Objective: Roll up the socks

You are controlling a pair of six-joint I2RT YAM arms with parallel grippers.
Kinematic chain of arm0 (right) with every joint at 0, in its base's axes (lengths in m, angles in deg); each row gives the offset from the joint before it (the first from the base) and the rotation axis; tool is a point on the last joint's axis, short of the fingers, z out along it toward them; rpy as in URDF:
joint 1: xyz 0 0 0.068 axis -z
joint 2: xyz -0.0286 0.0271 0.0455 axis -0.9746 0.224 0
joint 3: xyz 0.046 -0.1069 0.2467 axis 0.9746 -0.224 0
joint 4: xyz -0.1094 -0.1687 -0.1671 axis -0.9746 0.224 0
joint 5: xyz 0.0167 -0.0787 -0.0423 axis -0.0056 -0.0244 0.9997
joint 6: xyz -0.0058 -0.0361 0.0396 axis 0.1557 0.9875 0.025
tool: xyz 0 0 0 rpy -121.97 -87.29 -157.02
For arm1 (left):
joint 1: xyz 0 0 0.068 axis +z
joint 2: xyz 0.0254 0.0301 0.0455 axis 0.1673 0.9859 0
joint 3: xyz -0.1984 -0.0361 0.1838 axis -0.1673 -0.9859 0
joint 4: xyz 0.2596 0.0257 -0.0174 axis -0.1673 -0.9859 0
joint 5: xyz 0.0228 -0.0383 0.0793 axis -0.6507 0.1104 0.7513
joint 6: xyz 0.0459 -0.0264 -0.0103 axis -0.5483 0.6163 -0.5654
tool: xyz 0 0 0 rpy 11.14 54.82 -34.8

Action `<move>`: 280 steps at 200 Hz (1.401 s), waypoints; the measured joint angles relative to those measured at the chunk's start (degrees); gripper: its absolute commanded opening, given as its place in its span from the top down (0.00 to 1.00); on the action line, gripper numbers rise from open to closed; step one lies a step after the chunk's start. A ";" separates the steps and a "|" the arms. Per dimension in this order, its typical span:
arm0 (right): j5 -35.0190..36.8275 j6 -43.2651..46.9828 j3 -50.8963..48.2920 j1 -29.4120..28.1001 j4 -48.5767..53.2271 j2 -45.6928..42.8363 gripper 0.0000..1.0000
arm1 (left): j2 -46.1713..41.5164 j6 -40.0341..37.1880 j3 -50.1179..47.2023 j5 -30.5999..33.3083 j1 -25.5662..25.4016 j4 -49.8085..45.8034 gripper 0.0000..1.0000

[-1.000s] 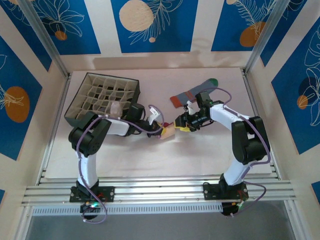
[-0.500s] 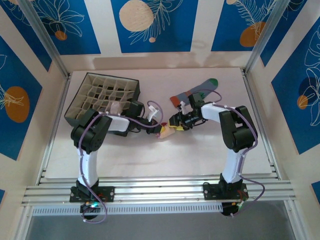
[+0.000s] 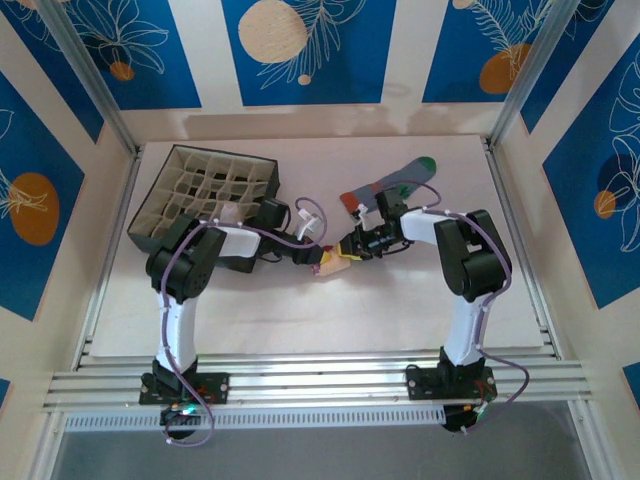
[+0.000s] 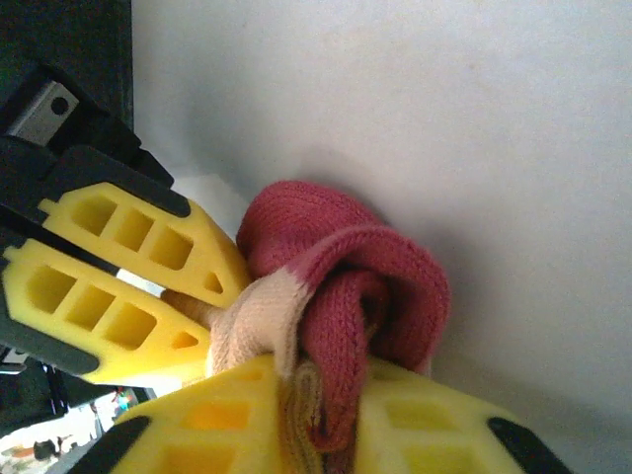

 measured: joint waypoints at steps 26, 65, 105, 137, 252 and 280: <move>1.29 0.11 -4.35 0.00 -0.98 -4.20 0.95 | -0.35 0.59 -1.11 -0.02 -1.05 1.49 0.88; 4.70 0.07 -5.90 -0.81 4.57 -7.21 0.96 | -3.15 -0.37 -5.88 2.32 -3.74 5.73 0.72; 7.19 -0.15 -4.31 -1.36 9.64 -7.30 0.97 | -6.32 -5.46 -8.31 7.52 -5.35 5.95 0.66; 7.54 -0.42 -3.96 -1.60 12.22 -7.30 0.98 | -11.02 -11.17 -11.21 12.09 -6.54 4.48 0.61; 8.98 -0.48 -1.70 -1.66 16.96 -6.54 0.99 | -28.22 -38.38 -22.16 39.74 -22.51 4.92 0.55; 9.27 -0.31 -1.11 -1.66 18.53 -6.27 0.99 | -27.45 -44.06 -22.69 46.80 -26.10 8.20 0.55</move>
